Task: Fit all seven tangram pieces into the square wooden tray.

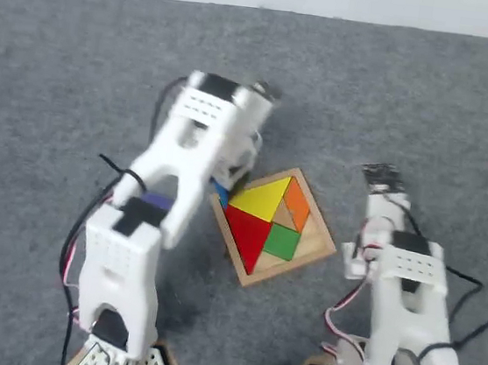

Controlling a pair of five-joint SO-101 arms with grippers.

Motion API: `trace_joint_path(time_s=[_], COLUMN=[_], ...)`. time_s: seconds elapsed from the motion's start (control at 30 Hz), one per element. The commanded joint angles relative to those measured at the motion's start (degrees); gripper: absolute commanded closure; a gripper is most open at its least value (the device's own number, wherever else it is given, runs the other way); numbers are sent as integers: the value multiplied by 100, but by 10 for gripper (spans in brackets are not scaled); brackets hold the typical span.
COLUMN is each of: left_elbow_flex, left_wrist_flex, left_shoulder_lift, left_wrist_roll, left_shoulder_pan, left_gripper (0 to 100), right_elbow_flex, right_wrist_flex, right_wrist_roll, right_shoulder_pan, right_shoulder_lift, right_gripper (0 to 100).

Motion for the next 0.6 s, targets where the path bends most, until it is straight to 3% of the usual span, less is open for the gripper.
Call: trace_joint_path(time_s=[0.0,0.27,0.57], left_elbow_flex=[593,1262,637], left_wrist_flex=[237,70,-53], left_shoulder_lift=[-967,-967,273], left_wrist_roll=[-62,-510,-756], left_shoulder_pan=[695,1934,2215], left_gripper=[874,871,861], right_elbow_flex=[-316,-316,-325], right_wrist_flex=[-233,-277,-277], right_wrist_roll=[185,202,202], right_shoulder_pan=[637,901,910], right_shoulder_lift=[-13,-13,-13], right_gripper=[971,972,972])
